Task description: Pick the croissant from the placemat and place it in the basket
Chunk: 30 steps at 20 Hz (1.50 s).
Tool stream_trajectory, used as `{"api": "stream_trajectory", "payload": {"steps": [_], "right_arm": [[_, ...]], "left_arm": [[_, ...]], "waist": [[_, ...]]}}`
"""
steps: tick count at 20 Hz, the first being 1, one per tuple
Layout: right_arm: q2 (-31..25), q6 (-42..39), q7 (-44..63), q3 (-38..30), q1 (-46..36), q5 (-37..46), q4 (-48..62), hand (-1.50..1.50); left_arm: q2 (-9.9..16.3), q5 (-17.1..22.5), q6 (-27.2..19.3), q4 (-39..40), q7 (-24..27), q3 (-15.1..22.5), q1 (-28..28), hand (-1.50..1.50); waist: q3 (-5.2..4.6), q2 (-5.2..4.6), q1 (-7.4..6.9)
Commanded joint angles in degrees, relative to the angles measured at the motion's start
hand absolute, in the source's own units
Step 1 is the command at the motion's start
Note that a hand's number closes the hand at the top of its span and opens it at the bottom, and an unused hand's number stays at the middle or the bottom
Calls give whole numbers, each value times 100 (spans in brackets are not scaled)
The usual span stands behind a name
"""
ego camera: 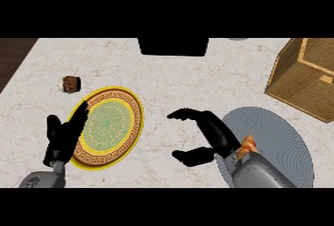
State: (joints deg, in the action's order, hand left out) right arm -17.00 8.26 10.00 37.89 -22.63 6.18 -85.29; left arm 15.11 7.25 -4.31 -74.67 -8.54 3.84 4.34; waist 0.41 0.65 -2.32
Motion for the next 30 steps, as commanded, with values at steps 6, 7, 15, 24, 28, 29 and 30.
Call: {"api": "stream_trajectory", "payload": {"steps": [6, 7, 15, 24, 28, 29, 30], "right_arm": [[-912, -556, 2578, 832, -1513, 2428, 45, -150], [-944, -904, 2946, 778, -1798, 2410, -159, -150], [-992, -3968, 4648, 428, -3294, 1119, -761, -150], [-1253, -5548, 5645, 204, -3763, -592, -448, -150], [-1466, -5683, 5790, 159, -4061, -1107, -396, -150], [-1544, -5719, 5840, 170, -4072, -1274, -483, -150], [-1469, -5613, 5937, 224, -4123, -1328, -543, -150]], "left_arm": [[56, 84, 148, 182, -405, 73, -739, 0], [15, 74, 61, 96, -434, 60, -692, 0], [93, 135, 88, -166, -550, -12, -831, 0], [78, 123, 60, -255, -582, -39, -947, 0], [5, 69, 25, -308, -443, 3, -1211, 0], [73, 69, 20, -238, -470, -76, -1121, 0], [4, 110, 64, -114, -417, -76, -994, 0]], "waist": [[-94, 95, 162], [-88, 102, 197], [-70, 63, 213], [-70, 49, 363], [-71, 47, 344], [-70, 50, 404], [-71, 34, 426]]}}
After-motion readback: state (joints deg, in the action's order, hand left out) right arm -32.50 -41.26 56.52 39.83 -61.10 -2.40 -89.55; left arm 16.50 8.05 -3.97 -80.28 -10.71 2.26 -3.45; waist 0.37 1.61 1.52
